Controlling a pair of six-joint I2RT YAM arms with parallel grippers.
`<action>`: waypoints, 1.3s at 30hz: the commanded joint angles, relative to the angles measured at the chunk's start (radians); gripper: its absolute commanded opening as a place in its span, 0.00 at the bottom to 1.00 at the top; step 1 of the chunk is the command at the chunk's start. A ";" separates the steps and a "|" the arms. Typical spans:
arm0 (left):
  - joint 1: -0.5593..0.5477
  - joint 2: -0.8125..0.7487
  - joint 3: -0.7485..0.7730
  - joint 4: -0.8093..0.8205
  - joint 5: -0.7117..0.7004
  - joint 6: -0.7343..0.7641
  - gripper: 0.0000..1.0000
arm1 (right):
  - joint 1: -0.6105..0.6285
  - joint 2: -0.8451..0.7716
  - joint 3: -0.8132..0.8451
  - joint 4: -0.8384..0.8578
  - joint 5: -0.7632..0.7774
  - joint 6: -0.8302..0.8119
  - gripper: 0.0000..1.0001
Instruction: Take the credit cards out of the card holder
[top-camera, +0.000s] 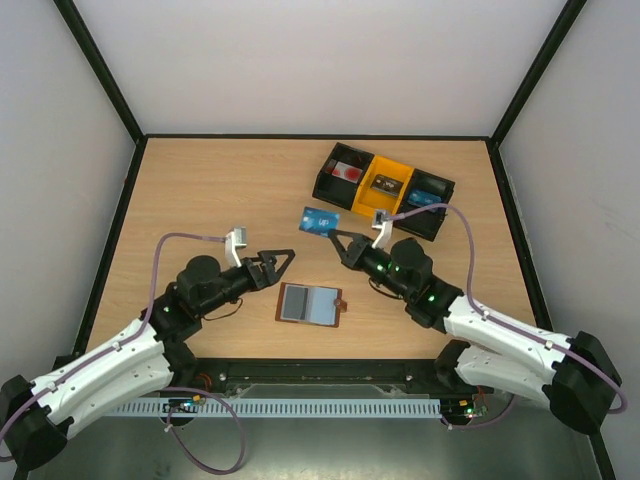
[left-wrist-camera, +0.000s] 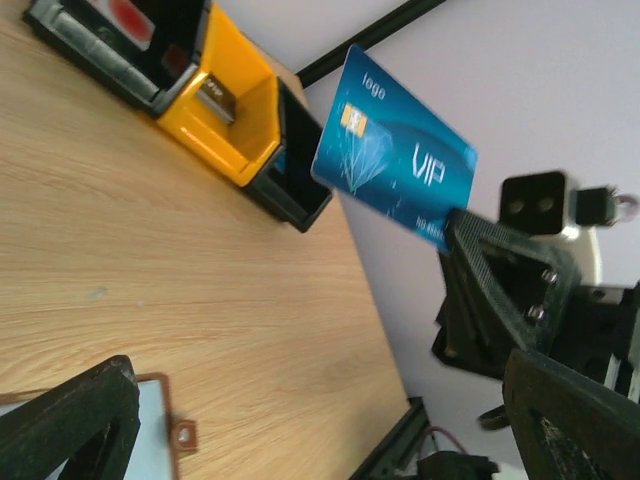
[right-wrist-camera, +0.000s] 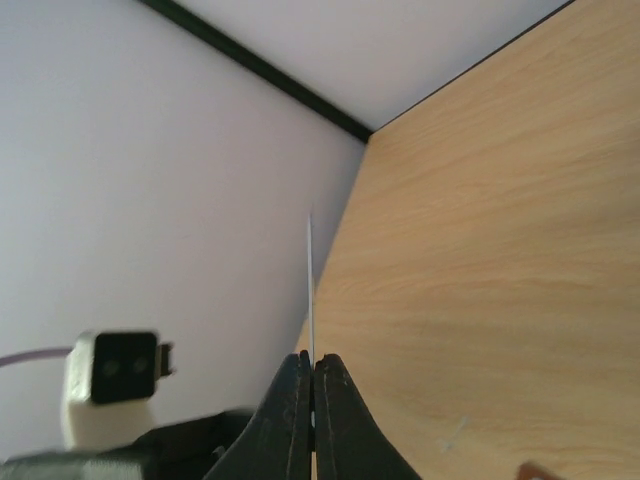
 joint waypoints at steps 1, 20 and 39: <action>0.005 0.015 0.042 -0.153 -0.034 0.089 1.00 | -0.085 0.002 0.080 -0.251 0.024 -0.125 0.02; 0.006 0.124 0.033 -0.258 0.004 0.194 1.00 | -0.679 0.144 0.308 -0.659 -0.025 -0.342 0.02; 0.006 0.155 0.034 -0.253 0.013 0.187 1.00 | -0.898 0.521 0.518 -0.693 -0.074 -0.459 0.02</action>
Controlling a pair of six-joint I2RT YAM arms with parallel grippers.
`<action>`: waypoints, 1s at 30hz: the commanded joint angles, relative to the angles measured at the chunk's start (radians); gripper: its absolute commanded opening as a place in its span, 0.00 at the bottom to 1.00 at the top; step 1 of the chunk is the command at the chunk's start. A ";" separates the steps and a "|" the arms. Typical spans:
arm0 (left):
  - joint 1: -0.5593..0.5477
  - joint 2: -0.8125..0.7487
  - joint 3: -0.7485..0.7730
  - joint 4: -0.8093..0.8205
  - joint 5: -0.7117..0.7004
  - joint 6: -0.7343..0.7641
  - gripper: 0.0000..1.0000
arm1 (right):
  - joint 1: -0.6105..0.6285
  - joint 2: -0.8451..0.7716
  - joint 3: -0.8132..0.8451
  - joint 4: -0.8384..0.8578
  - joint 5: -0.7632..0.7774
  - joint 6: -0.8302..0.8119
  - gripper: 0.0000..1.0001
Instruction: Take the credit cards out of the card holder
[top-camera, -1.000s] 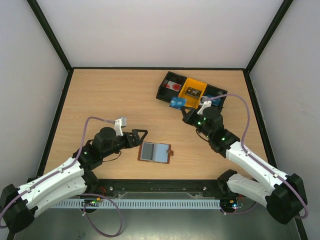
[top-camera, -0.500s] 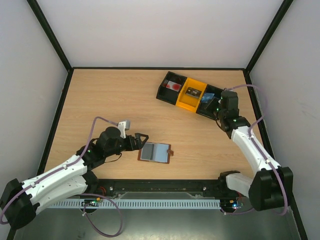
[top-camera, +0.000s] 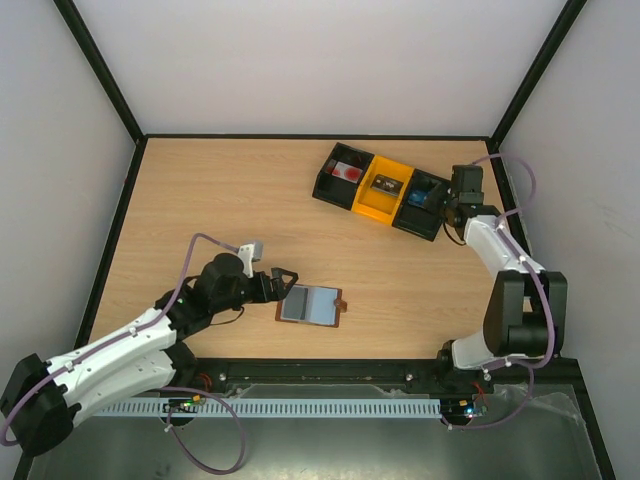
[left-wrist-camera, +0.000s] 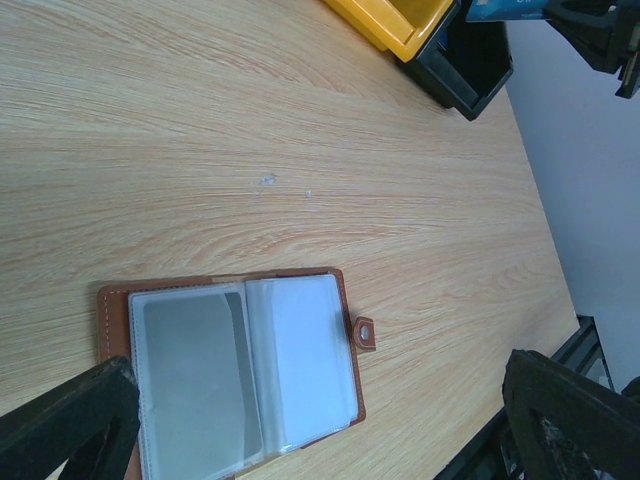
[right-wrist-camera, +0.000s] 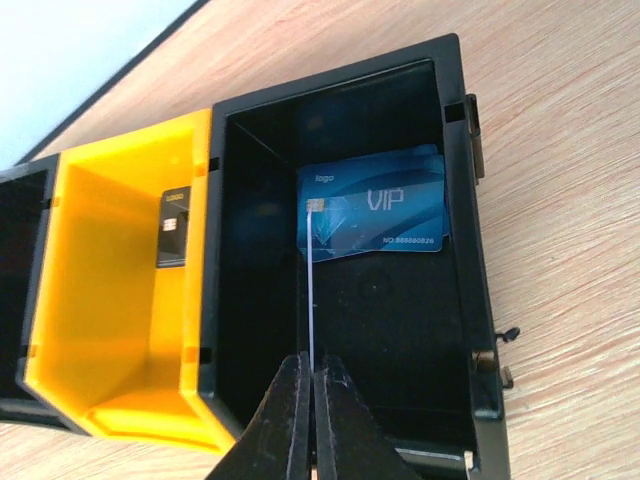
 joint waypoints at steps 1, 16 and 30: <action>0.006 0.014 0.015 0.002 0.005 0.003 1.00 | -0.023 0.064 0.056 -0.007 -0.043 -0.040 0.02; 0.006 0.053 0.021 0.003 0.004 0.000 1.00 | -0.060 0.270 0.186 0.028 -0.141 -0.071 0.02; 0.006 0.053 0.020 0.005 -0.010 -0.004 1.00 | -0.086 0.427 0.265 0.078 -0.272 -0.057 0.02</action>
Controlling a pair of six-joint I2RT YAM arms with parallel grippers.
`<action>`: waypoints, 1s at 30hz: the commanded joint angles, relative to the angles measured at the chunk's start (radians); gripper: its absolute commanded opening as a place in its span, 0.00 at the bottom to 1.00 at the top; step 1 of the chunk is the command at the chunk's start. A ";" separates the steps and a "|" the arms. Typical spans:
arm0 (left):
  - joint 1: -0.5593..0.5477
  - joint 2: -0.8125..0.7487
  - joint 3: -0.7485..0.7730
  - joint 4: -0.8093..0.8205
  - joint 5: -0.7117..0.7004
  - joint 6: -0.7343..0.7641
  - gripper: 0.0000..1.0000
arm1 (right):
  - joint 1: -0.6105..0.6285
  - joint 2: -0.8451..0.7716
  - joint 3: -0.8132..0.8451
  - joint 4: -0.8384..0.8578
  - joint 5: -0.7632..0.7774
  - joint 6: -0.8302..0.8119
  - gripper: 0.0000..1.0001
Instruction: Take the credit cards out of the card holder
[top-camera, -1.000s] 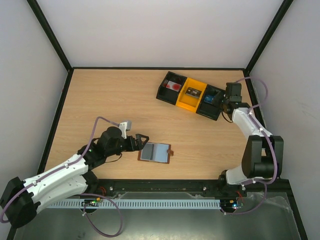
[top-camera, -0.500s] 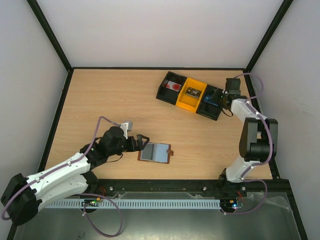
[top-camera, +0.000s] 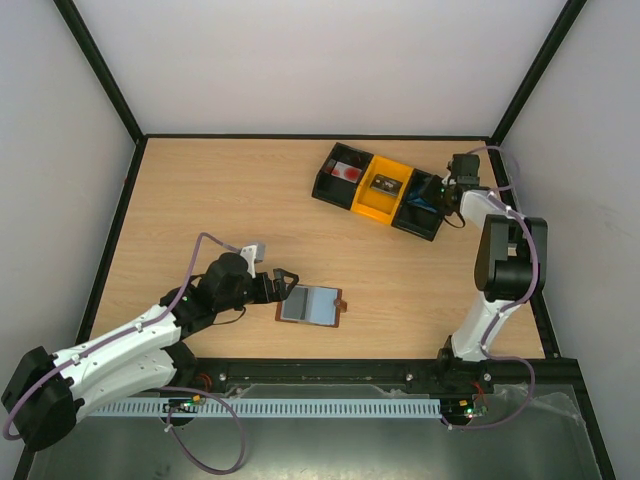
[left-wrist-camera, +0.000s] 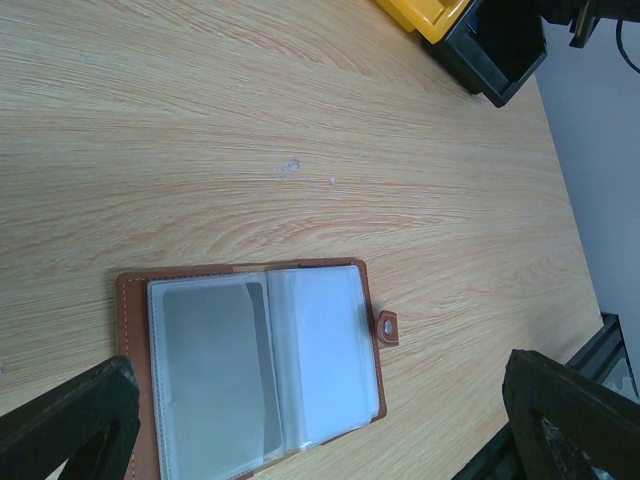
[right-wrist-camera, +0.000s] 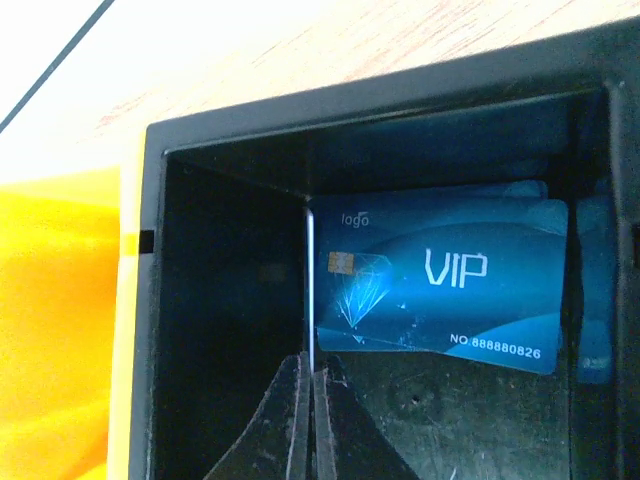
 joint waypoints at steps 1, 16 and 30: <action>0.006 0.001 0.018 0.006 -0.005 -0.005 1.00 | -0.010 0.039 0.048 0.023 -0.048 0.001 0.02; 0.006 -0.012 0.004 0.019 0.005 -0.021 1.00 | -0.022 0.058 0.082 -0.024 0.032 0.010 0.19; 0.006 -0.029 -0.022 0.014 -0.016 -0.026 1.00 | -0.022 0.033 0.151 -0.129 0.156 0.036 0.31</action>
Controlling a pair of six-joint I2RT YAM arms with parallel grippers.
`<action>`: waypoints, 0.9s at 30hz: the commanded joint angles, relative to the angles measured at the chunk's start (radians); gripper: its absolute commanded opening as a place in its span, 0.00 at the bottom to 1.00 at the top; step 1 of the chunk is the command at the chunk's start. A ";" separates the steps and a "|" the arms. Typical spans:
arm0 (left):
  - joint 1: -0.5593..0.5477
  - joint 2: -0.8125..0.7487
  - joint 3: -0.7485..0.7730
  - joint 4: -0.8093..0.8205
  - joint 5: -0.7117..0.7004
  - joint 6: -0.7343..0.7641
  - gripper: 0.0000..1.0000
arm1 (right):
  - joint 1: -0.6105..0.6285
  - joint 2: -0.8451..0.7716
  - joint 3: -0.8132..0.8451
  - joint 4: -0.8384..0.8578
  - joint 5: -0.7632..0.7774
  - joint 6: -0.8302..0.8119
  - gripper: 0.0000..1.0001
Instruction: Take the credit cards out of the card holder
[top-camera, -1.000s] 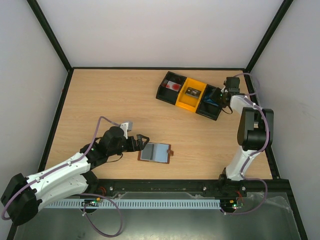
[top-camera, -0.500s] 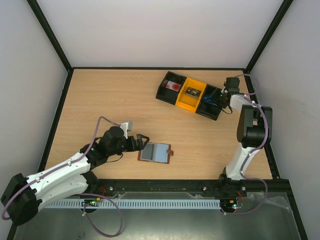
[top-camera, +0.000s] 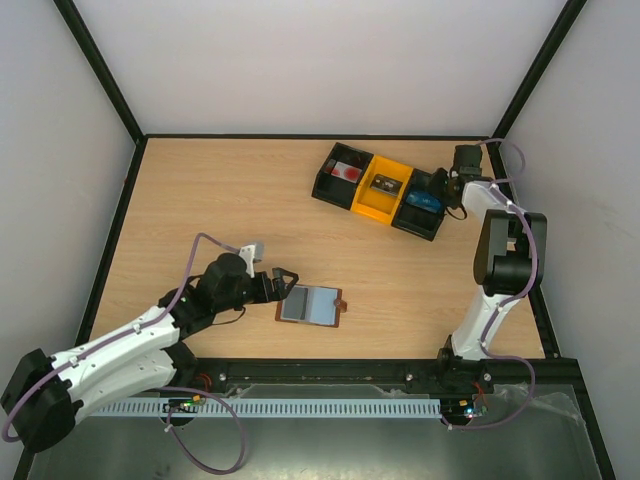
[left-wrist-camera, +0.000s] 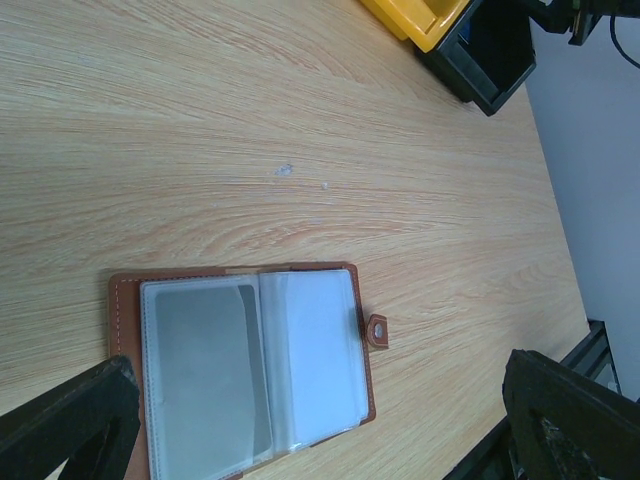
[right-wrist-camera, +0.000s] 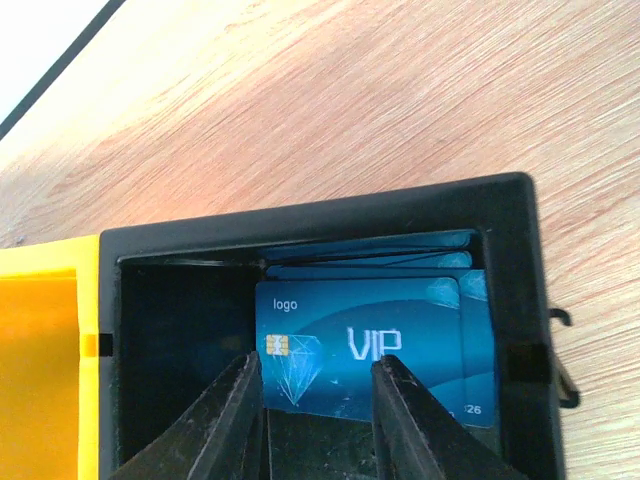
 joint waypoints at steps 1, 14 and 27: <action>0.006 -0.017 -0.025 0.012 -0.022 -0.007 1.00 | -0.007 -0.037 0.043 -0.076 0.082 0.027 0.32; 0.006 0.084 -0.040 0.009 -0.033 -0.006 1.00 | 0.020 -0.151 -0.013 -0.085 0.060 0.085 0.40; 0.000 0.249 -0.092 0.180 0.090 0.014 0.95 | 0.212 -0.391 -0.244 -0.079 0.001 0.093 0.41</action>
